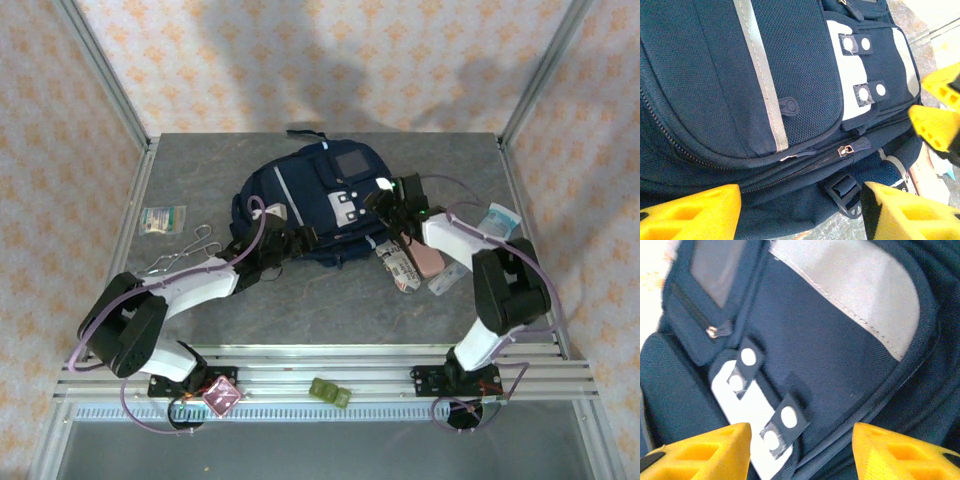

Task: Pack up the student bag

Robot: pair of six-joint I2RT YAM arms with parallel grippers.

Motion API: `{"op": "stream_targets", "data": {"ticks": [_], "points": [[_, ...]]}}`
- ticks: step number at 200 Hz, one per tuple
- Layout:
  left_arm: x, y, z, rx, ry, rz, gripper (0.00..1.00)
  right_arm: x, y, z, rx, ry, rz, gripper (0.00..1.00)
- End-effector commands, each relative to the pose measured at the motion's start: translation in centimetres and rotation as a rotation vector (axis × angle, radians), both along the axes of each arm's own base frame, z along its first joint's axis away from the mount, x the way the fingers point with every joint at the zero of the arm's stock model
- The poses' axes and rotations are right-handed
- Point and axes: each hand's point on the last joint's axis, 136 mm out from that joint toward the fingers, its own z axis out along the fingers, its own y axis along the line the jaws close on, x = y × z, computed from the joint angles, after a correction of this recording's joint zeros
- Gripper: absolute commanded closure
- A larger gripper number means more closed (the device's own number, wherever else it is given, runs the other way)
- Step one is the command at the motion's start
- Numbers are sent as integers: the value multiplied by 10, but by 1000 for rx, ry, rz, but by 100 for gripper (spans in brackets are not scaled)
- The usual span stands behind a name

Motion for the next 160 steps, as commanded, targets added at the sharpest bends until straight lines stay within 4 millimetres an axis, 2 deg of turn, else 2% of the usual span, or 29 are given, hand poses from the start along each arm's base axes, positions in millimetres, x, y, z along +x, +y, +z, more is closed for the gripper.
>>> {"op": "stream_targets", "data": {"ticks": [1, 31, 43, 60, 71, 101, 124, 145, 160], "points": [[8, -1, 5, -11, -39, 23, 35, -1, -1, -22, -5, 63, -2, 46], [9, 1, -6, 23, -18, 25, 37, -1, -9, -41, -18, 110, -47, 45], [8, 1, -12, 35, -6, 23, 38, 7, -9, -44, -8, 107, -59, 44], [8, 4, -19, 58, 12, 33, 38, 12, -12, -63, 14, 190, -92, 46], [7, 8, -23, 77, 19, 44, 39, 8, -17, -74, -16, 256, -119, 47], [6, 18, -27, 109, 12, 76, 39, -13, -32, -79, -47, 278, -174, 47], [8, 18, -34, 137, 25, 76, 39, -28, -33, -86, -34, 295, -173, 48], [10, 20, -44, 178, 48, 75, 42, -32, -34, -93, -31, 307, -177, 49], [11, 20, -50, 198, 56, 69, 44, -25, -29, -97, -12, 300, -167, 49]]}}
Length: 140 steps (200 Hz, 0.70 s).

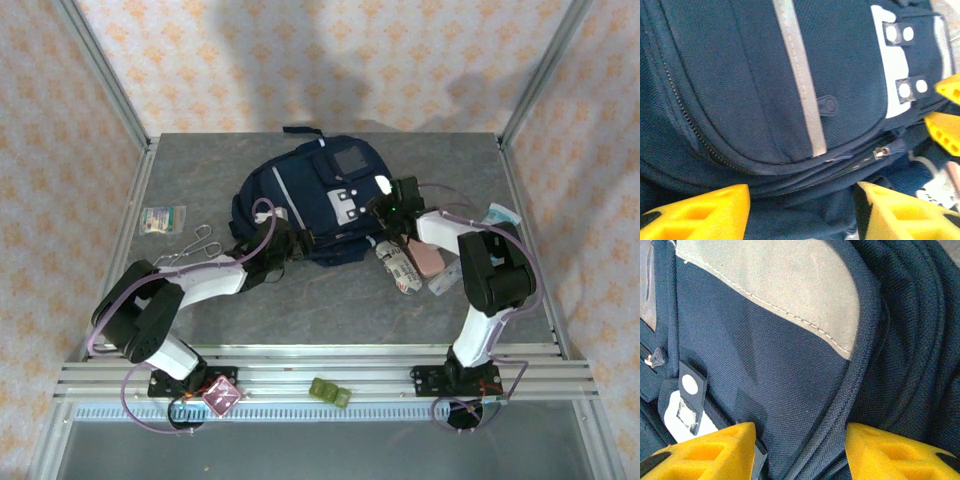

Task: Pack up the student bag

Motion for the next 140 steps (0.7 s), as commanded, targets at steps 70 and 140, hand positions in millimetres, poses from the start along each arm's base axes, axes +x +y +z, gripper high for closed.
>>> {"op": "stream_targets", "data": {"ticks": [70, 140], "points": [[4, 16, -30, 186, 39, 4, 53, -7, 7, -102, 6, 310, -22, 100], [31, 40, -17, 230, -3, 75, 57, 32, 19, 91, 178, -292, 24, 100]]}}
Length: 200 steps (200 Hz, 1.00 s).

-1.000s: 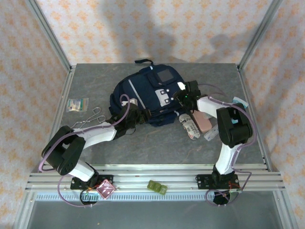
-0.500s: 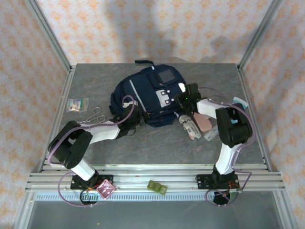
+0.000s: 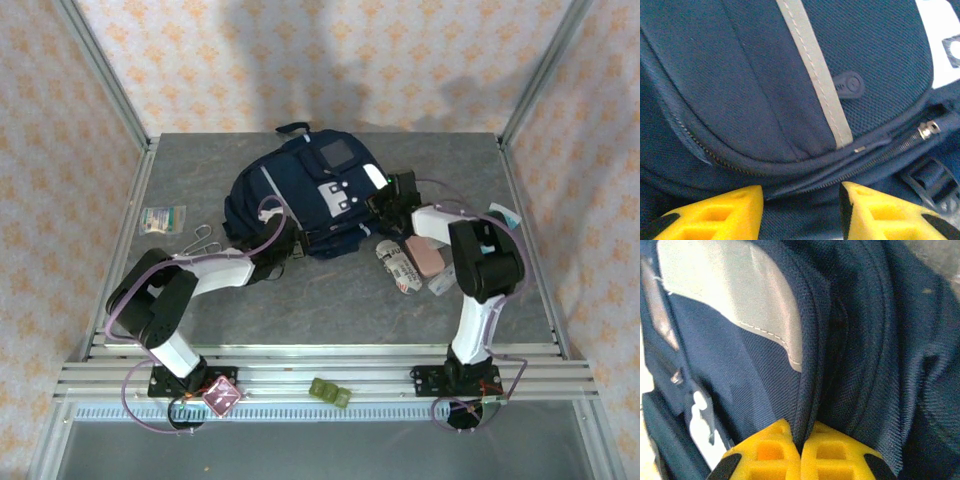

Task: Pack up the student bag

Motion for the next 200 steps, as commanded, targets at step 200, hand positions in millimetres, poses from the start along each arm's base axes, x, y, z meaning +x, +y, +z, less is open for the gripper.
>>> {"op": "stream_targets", "data": {"ticks": [200], "points": [[12, -83, 68, 73, -44, -106, 30, -66, 26, 199, 206, -650, -11, 100]]}}
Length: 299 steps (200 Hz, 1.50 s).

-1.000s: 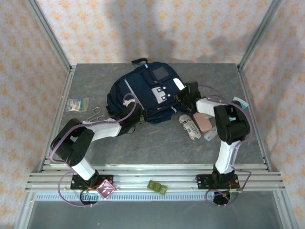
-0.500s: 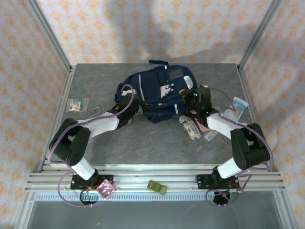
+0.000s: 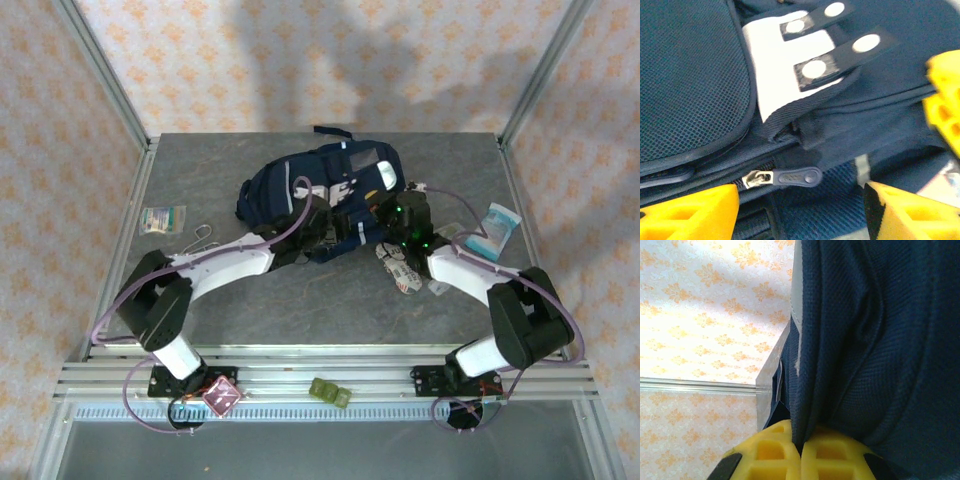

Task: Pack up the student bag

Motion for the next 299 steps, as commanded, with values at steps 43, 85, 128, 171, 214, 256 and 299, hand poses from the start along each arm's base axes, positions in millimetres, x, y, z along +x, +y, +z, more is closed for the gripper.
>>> {"op": "stream_targets", "data": {"ticks": [43, 85, 128, 171, 214, 256, 299], "points": [[21, 7, -27, 135, 27, 106, 30, -10, 18, 90, 124, -275, 51, 100], [27, 8, -33, 166, 38, 117, 45, -15, 19, 93, 113, -287, 51, 100], [13, 10, -44, 121, 76, 63, 69, -14, 13, 95, 90, -292, 22, 100], [0, 15, -50, 95, 89, 44, 100, -10, 14, 93, 90, -286, 17, 100], [-6, 20, -60, 109, 117, 45, 93, -10, 11, 94, 77, -288, 3, 100], [-8, 30, -62, 123, 115, 60, 100, -9, 8, 92, 62, -287, -7, 100], [-13, 85, -61, 170, 122, 133, 100, 1, -23, 74, -1, -245, -94, 100]]}}
